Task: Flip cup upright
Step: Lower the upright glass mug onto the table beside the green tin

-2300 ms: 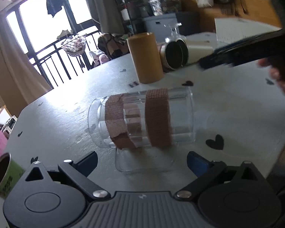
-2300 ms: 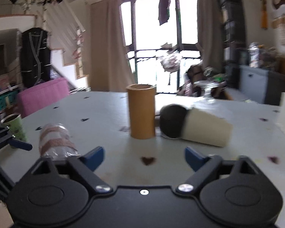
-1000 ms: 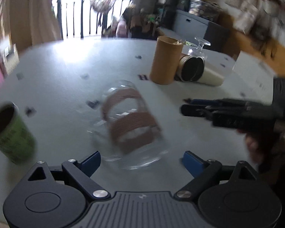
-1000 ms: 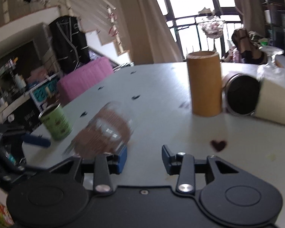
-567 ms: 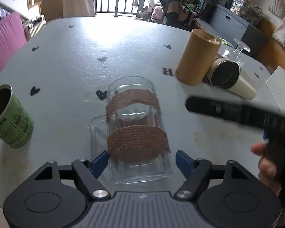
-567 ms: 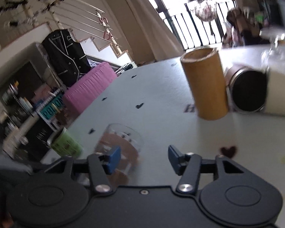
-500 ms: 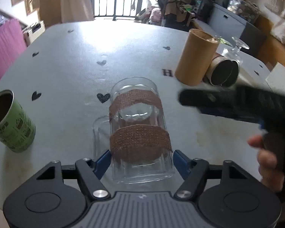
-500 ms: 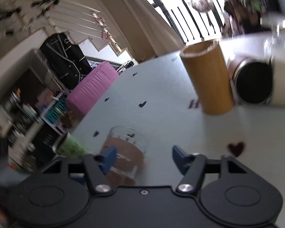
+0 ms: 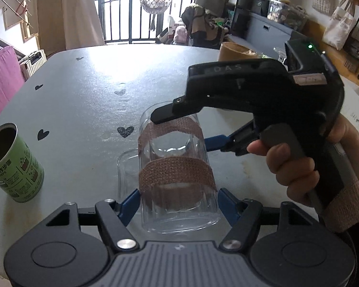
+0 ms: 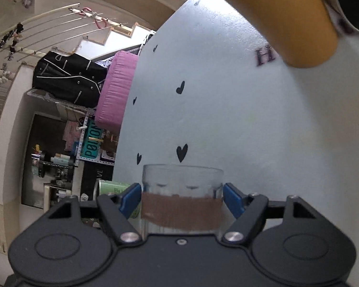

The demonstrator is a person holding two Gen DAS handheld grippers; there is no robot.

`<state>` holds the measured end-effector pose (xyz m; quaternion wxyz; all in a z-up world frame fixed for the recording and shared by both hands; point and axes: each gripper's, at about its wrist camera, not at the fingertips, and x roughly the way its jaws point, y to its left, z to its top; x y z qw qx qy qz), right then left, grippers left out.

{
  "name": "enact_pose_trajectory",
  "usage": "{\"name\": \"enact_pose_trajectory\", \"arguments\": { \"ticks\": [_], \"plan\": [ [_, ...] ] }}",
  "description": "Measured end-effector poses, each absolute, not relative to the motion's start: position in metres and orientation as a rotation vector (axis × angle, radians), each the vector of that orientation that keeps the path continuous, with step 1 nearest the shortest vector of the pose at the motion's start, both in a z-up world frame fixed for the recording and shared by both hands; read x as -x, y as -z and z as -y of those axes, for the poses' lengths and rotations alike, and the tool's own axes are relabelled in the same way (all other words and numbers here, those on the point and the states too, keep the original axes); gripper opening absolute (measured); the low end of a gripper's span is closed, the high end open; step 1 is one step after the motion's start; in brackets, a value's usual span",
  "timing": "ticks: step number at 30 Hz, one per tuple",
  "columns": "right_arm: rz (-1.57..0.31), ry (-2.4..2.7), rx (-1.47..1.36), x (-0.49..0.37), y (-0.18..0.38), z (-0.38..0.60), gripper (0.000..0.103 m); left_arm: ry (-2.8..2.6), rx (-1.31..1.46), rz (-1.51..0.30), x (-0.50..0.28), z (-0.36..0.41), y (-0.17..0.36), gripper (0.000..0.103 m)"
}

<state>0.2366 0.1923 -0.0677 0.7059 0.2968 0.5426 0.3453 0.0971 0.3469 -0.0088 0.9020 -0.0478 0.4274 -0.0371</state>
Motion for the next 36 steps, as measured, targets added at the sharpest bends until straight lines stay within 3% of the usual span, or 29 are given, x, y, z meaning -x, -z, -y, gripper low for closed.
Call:
{"name": "enact_pose_trajectory", "arguments": {
  "ticks": [13,26,36],
  "plan": [
    [-0.680,-0.896,-0.059,-0.133,-0.029,-0.245,0.074,0.032,0.002,-0.597,-0.044,-0.370,0.044,0.068],
    [-0.499,-0.824,0.278,-0.083,-0.034,-0.319,0.074,-0.045,0.094,-0.569,-0.048,-0.440,0.070,0.068],
    [-0.498,-0.786,0.280,-0.101,-0.036,-0.359,0.074,-0.126,0.239,-0.545,-0.056,-0.473,0.072,0.068]
  ]
}}
